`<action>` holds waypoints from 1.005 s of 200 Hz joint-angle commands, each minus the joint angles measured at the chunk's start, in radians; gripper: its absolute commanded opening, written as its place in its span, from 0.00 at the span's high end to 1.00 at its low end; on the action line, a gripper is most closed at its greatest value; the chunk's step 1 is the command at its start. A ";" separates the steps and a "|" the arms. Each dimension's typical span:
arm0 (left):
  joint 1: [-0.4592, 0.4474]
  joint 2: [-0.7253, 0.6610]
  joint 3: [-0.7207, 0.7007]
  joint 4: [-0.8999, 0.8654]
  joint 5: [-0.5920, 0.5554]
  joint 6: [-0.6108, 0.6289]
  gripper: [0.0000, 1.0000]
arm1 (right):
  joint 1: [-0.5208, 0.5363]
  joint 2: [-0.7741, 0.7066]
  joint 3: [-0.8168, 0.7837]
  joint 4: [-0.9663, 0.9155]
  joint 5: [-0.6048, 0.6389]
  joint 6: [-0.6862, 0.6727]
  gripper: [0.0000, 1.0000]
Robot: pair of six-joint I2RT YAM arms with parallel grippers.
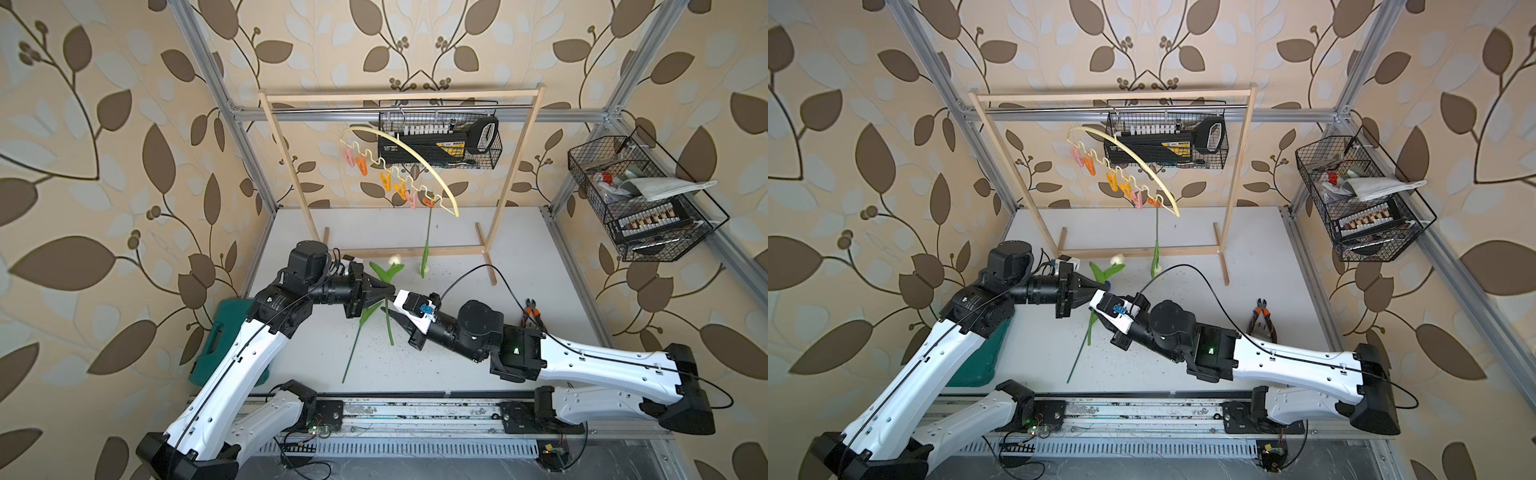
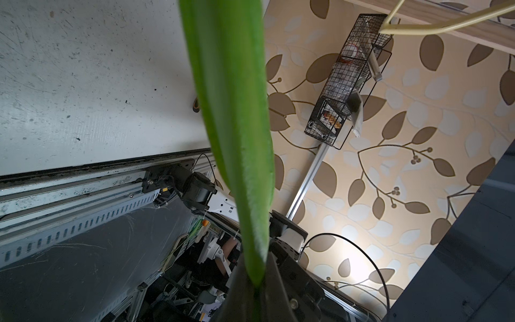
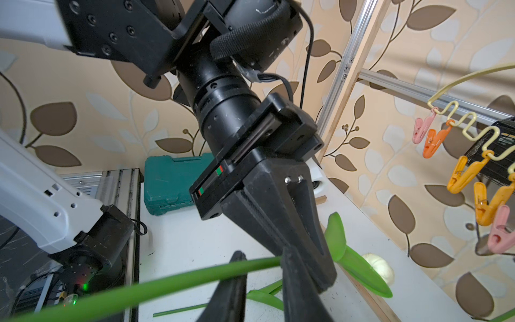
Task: Dry the flowers on a clothes hanger
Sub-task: Pick up the flower at the center of the board.
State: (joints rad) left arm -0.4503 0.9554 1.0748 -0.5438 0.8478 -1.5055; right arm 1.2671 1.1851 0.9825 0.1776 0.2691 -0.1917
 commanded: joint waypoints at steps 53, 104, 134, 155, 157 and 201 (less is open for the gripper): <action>0.005 -0.027 0.008 0.027 0.024 -0.001 0.96 | -0.003 0.033 0.058 0.057 -0.003 0.000 0.85; 0.004 -0.041 0.016 0.023 -0.009 0.012 0.77 | -0.004 0.018 0.061 0.064 0.017 0.008 0.91; 0.005 -0.051 0.000 0.045 -0.036 0.014 0.54 | -0.004 0.009 0.073 0.056 0.076 0.025 0.95; 0.006 -0.052 0.029 -0.021 -0.084 0.094 0.33 | -0.005 -0.015 0.094 -0.014 0.128 0.042 0.96; 0.007 -0.051 0.033 -0.030 -0.089 0.103 0.31 | -0.006 -0.017 0.095 -0.024 0.132 0.044 0.96; 0.004 -0.030 0.166 -0.176 -0.251 0.388 0.22 | -0.172 -0.144 0.094 -0.274 0.135 0.244 0.98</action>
State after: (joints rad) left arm -0.4450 0.9215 1.1286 -0.6422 0.7136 -1.3476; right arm 1.1995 1.1210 1.0431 0.0601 0.3820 -0.1051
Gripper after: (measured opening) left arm 0.779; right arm 0.047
